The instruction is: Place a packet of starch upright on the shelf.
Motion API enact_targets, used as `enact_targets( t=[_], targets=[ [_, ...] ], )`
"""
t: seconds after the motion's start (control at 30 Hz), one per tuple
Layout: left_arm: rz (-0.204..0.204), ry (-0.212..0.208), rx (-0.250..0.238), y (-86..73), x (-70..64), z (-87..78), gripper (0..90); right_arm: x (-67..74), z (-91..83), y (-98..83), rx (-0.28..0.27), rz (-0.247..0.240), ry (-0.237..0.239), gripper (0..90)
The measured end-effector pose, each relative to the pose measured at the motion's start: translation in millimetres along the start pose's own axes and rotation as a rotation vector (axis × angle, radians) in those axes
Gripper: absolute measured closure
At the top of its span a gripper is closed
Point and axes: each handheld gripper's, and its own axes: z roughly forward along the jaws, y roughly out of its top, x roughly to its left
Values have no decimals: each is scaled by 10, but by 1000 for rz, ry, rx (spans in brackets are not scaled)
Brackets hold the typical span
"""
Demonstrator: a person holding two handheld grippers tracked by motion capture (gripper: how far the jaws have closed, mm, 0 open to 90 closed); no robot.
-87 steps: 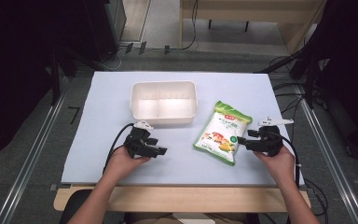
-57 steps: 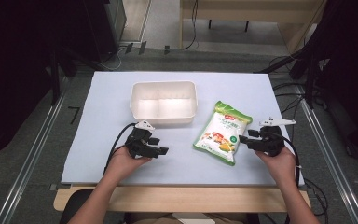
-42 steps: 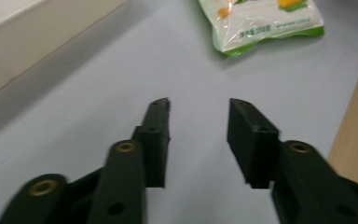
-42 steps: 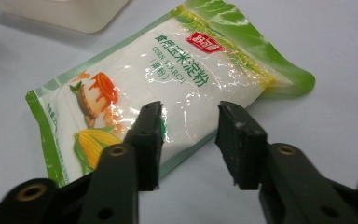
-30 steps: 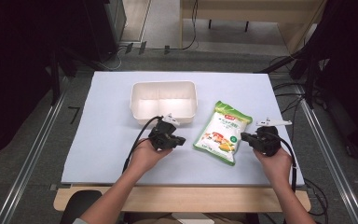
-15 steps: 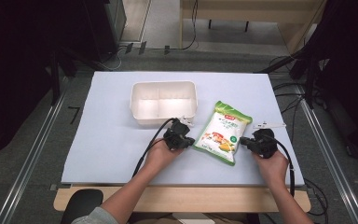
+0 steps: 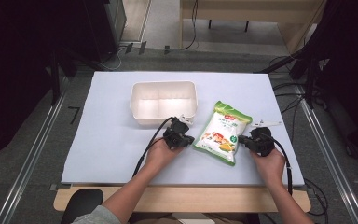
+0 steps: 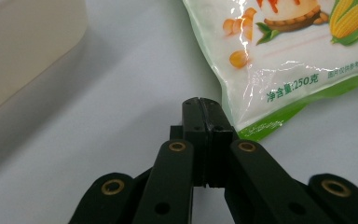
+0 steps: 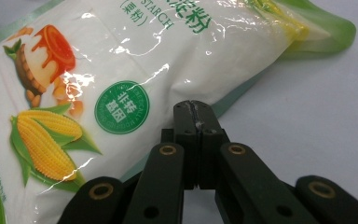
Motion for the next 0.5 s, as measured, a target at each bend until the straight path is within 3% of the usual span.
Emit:
enact_targets(
  t=[0.07, 0.5],
  targets=[
    [6, -23, 0, -1, -20, 13, 900, -1, 9, 8, -4, -9, -1, 900],
    [36, -74, 16, 5, -227, 54, 900, -109, 53, 72, -8, -2, 10, 900]
  ],
)
